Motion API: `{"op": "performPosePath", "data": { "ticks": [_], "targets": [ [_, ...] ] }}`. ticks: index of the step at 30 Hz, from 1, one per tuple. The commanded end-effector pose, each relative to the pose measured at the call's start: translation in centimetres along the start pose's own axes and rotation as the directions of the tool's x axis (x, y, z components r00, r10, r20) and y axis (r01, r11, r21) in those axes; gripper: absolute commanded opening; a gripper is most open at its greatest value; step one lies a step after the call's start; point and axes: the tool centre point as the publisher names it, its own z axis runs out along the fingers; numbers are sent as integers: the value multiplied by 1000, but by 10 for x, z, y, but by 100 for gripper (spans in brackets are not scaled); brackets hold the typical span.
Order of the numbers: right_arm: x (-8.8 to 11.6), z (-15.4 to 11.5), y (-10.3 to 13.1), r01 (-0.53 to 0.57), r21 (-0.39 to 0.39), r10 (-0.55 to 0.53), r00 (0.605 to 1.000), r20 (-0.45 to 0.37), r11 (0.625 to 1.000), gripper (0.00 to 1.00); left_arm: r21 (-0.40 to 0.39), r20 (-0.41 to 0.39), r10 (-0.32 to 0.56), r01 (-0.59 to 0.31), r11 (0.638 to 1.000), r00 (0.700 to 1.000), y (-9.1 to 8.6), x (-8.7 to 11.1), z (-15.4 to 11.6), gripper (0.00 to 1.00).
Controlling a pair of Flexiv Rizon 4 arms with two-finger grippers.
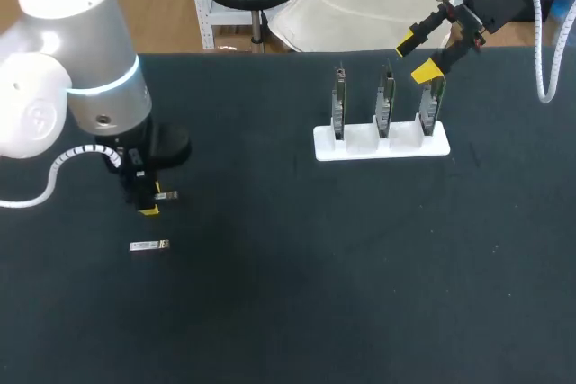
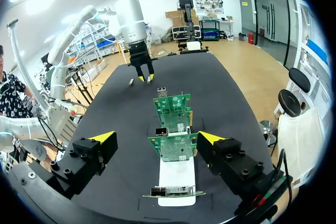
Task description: Pick up the optical module with the left hand, and insert it into the network port with the right hand.
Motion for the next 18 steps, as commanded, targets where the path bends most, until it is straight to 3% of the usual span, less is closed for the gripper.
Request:
{"op": "performPosePath", "data": {
  "ticks": [1,9,15,18],
  "targets": [
    [0,1,3,1,8,-1,1000,0,1000,100,0,-2,0,0,1000,1000,1,-2,3,0],
    [0,1,3,1,8,-1,1000,0,1000,100,-16,18,-12,12,1000,1000,7,-10,-2,0],
    [0,1,3,1,8,-1,1000,0,1000,100,-58,150,-105,115,992,983,28,-32,-28,0],
    [0,1,3,1,8,-1,1000,0,1000,100,-86,242,-152,177,980,958,44,-41,-49,0]
  ]
}}
